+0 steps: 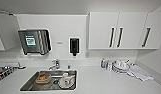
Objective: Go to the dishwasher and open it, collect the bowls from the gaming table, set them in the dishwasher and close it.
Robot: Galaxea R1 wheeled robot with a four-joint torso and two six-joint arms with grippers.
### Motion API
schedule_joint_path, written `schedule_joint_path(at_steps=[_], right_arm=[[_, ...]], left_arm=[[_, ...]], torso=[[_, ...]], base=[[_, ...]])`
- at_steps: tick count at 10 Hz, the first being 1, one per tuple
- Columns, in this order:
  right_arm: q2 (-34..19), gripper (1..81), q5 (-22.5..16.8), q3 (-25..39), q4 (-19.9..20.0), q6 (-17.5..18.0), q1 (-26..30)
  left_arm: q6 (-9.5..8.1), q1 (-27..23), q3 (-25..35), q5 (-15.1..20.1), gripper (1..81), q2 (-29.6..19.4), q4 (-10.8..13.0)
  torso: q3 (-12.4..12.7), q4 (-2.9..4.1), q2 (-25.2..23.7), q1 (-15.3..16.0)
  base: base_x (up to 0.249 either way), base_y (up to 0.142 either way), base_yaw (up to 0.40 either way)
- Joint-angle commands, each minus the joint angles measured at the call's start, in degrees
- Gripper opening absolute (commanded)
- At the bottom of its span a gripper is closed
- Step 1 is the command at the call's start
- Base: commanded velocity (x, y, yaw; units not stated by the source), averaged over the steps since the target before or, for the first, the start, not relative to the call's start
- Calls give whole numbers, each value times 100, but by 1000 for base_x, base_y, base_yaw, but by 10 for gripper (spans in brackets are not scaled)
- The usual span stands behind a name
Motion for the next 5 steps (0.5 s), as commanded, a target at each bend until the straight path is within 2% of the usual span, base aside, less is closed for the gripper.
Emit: schedule_joint_path(at_steps=[1,3,5], right_arm=[[-1318,811,-280,1563,252,72,389],[-2075,811,-271,2427,270,80,573],[-2649,811,-280,2790,533,80,836]], left_arm=[[-14,-222,1547,-780,811,-1703,35],[-23,-230,2356,-1237,811,-2512,35],[-23,-274,3237,-1521,811,-3410,44]], torso=[[0,0,-568,367],[0,0,-776,496],[0,0,-1152,728]], base=[[0,0,0],[0,0,0],[0,0,0]])
